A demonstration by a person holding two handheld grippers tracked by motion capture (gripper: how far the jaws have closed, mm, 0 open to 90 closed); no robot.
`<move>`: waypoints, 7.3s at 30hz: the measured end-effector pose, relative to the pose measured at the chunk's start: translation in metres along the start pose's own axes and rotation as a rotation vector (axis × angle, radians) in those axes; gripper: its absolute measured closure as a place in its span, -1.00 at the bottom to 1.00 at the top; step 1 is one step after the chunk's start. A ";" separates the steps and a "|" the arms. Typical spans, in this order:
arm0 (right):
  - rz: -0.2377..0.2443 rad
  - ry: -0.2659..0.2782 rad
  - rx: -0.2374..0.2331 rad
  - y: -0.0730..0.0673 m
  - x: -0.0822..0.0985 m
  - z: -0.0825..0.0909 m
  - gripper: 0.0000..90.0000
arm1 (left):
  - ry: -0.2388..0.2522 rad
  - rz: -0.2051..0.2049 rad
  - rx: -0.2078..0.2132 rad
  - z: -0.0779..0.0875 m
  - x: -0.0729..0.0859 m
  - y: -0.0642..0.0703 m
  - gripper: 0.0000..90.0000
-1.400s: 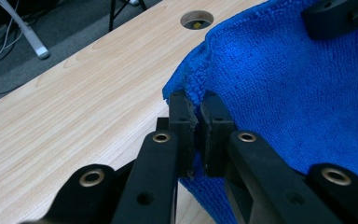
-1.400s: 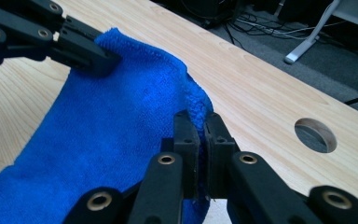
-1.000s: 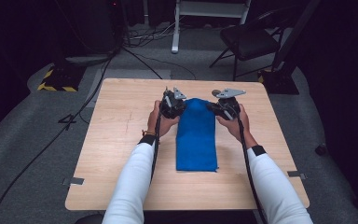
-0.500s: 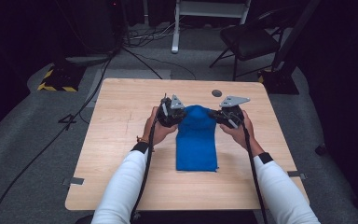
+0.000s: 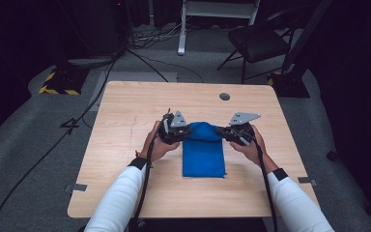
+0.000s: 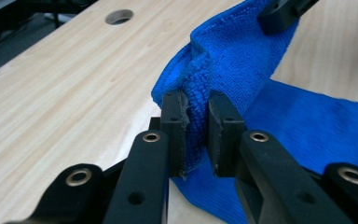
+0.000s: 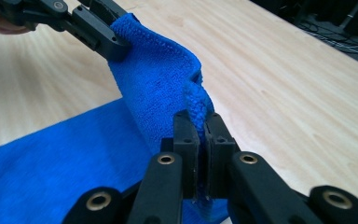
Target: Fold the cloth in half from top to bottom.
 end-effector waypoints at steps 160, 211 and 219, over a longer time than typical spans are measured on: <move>-0.179 -0.206 0.291 0.011 0.176 0.176 -0.38 | -0.275 0.102 -0.205 0.161 0.152 0.028 -0.60; -0.312 -0.145 0.338 0.015 0.191 0.187 -0.47 | -0.204 0.280 -0.192 0.177 0.180 0.016 -0.64; -0.312 -0.145 0.338 0.016 0.191 0.187 -0.47 | -0.203 0.281 -0.191 0.176 0.180 0.016 -0.64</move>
Point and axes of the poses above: each handheld gripper's, and its own axes: z roughly backward along the jaws, x roughly out of its underside, y roughly to its right, the point moved 4 cm from there along -z, roughly forward along the jaws, and after that the axes turned 5 degrees about y, right-handed, at the moved point
